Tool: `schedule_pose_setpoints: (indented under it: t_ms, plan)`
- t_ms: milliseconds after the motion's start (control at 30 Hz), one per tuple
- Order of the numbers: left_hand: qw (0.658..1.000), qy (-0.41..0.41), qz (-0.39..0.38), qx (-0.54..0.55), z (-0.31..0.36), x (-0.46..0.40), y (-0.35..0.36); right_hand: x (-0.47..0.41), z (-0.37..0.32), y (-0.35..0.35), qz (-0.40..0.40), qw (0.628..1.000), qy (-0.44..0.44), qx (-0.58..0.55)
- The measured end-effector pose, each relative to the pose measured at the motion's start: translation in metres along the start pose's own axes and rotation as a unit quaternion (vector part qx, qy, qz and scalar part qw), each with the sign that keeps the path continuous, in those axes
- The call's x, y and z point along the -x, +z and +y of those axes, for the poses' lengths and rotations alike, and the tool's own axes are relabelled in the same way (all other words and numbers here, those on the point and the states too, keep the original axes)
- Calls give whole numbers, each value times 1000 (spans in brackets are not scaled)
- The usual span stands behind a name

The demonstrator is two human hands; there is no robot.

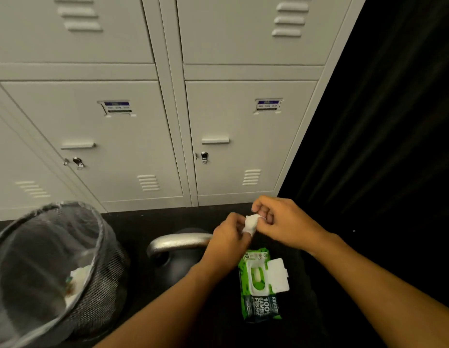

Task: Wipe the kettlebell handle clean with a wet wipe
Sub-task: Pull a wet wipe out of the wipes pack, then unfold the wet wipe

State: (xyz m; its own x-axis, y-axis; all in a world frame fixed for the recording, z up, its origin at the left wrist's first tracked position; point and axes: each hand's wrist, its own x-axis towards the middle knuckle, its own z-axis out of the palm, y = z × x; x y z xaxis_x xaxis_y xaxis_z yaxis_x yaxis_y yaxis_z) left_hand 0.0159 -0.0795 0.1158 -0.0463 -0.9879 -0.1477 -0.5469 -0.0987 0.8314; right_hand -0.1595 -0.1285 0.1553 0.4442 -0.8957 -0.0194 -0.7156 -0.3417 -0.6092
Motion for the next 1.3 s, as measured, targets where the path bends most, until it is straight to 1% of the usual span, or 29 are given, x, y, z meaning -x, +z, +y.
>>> schedule_pose_setpoints:
  t_ms: [133, 233, 367, 533, 633, 700, 767, 833, 900, 1000, 1100, 1200, 1300]
  plan:
    - [1000, 15, 25, 3, 31, 12, -50, -3, -43, -37, 26, 998, -42, 45]
    - [999, 40, 30, 7, 59, 22, -85, -3, -74, -64, 42, 996, -51, 58]
    - [995, 45, 65, 67, 100, 40, -133, 2, -117, -102, 49, 991, -74, 99]
    - [988, 81, 88, 99, 153, 63, -193, 11, -176, -145, 60, 987, -101, 108]
    - [982, 110, 120, 92, 187, 79, -226, 18, -214, -169, 70, 984, -122, 109]
    - [977, 129, 142, 90, 205, 89, -246, 23, -240, -182, 93, 982, -139, 89]
    - [971, 151, 167, 79, 221, 98, -263, 29, -270, -194, 126, 980, -152, 11]
    - [966, 174, 182, 58, 237, 106, -277, 35, -301, -206, 137, 975, -166, -63]
    - [963, 193, 177, 60, 254, 115, -291, 40, -329, -217, 116, 975, -172, -81]
    - [957, 224, 173, 66, 279, 128, -310, 46, -361, -234, 91, 979, -169, -69]
    - [952, 251, 166, 56, 297, 141, -327, 50, -379, -249, 101, 977, -170, -76]
    - [951, 262, 158, 47, 307, 152, -338, 52, -388, -260, 112, 979, -166, -34]
    - [947, 277, 152, 58, 314, 162, -343, 53, -392, -263, 136, 979, -150, -16]
